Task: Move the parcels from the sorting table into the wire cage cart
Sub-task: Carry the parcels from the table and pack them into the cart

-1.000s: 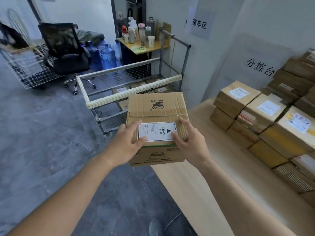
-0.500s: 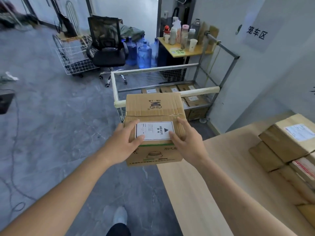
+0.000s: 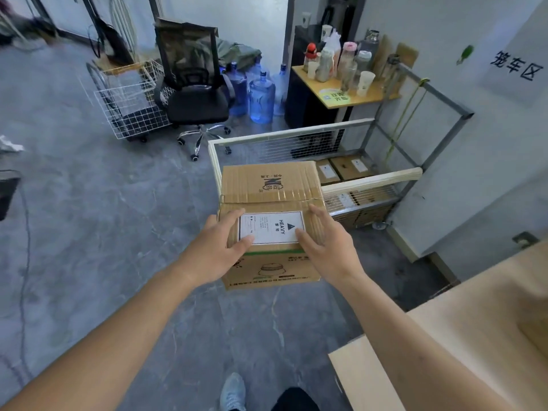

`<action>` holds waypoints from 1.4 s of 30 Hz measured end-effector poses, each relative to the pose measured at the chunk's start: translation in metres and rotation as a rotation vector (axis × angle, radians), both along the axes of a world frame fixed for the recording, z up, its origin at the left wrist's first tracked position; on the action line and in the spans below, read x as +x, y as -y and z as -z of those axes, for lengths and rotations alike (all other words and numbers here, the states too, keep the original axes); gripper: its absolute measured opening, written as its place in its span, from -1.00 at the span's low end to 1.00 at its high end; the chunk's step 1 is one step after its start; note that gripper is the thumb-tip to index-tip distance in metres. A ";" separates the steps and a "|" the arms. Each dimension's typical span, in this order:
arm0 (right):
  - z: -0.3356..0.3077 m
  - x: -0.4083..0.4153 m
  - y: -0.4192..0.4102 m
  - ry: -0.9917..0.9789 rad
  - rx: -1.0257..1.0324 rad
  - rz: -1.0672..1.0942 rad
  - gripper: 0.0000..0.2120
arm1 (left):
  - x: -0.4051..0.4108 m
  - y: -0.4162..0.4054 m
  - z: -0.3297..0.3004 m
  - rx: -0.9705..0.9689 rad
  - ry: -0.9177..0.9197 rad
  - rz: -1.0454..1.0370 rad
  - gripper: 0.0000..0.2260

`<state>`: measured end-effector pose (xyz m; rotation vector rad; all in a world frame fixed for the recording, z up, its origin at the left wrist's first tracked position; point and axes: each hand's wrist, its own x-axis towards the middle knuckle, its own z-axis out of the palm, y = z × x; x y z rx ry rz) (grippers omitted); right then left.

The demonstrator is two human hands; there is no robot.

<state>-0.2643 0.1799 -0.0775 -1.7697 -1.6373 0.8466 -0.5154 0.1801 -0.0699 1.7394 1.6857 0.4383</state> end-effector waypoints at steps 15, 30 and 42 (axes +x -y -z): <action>0.047 -0.013 -0.229 0.001 -0.080 -0.044 -0.42 | -0.013 -0.223 0.031 -0.111 -0.023 -0.023 -0.40; 0.084 -0.027 -0.431 -0.038 -0.257 -0.158 -0.39 | -0.032 -0.400 0.069 -0.286 -0.020 -0.135 -0.43; 0.148 -0.085 -0.547 -0.063 -0.449 -0.032 -0.42 | -0.090 -0.540 0.163 -0.450 0.097 -0.049 -0.42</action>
